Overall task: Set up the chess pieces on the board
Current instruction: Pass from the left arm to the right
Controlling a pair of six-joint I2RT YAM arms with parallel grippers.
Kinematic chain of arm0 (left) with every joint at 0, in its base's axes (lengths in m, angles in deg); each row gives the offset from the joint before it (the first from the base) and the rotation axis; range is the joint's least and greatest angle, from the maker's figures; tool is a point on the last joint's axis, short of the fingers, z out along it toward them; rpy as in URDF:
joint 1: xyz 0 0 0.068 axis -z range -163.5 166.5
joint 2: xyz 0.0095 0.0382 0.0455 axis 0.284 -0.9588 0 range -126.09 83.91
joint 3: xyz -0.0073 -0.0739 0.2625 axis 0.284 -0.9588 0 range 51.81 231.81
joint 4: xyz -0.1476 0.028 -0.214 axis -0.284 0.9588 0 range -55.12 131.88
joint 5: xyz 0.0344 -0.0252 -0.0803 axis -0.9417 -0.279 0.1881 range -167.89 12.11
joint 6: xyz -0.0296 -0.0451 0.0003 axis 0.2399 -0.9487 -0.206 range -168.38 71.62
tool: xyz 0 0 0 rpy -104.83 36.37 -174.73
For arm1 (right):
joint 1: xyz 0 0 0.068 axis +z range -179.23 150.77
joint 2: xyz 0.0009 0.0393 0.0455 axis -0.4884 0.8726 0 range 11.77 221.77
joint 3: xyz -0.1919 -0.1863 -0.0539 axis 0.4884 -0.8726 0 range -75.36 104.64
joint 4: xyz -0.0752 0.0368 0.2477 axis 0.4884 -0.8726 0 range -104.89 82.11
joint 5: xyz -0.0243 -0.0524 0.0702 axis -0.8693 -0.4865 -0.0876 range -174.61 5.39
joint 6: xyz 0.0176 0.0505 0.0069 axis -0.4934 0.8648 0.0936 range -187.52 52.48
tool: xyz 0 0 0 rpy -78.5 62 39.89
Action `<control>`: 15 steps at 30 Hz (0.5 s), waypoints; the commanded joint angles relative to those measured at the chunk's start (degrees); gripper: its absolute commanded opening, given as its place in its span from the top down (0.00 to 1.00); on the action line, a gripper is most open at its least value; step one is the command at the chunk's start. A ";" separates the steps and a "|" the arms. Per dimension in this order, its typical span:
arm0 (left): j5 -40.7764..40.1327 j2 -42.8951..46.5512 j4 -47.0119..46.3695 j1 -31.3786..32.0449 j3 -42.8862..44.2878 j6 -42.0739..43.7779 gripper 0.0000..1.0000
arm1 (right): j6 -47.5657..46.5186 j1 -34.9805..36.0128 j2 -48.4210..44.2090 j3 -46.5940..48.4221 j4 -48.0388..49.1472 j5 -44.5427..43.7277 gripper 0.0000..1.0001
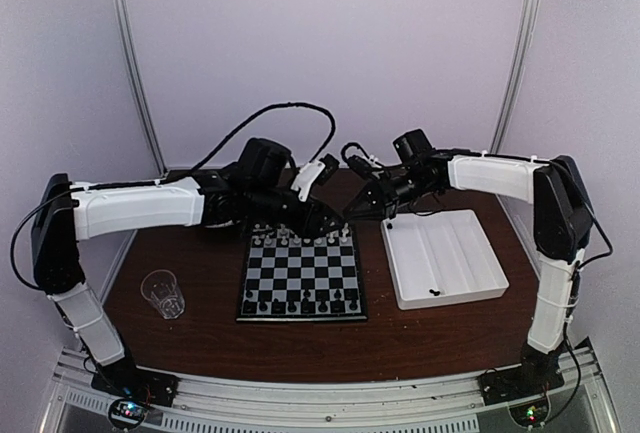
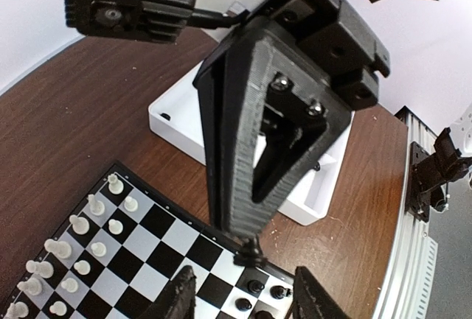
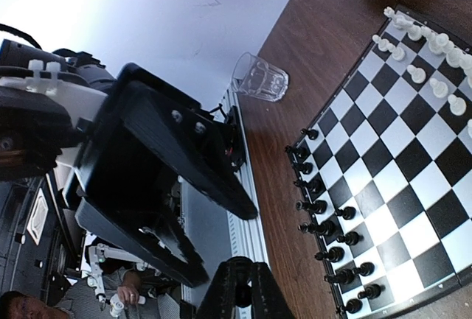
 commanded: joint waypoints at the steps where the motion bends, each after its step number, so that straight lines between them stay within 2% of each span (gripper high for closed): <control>1: -3.50 7.24 1.10 0.38 -2.98 2.32 0.54 | -16.22 0.08 -0.85 6.20 -18.00 -6.87 0.91; 7: -11.53 18.73 5.19 -0.14 -10.01 3.27 0.51 | -29.17 3.67 0.48 14.06 -31.69 -19.37 0.91; 15: -25.16 35.40 8.78 -1.69 -18.98 3.18 0.48 | -36.27 13.67 6.25 25.58 -40.78 -33.13 0.90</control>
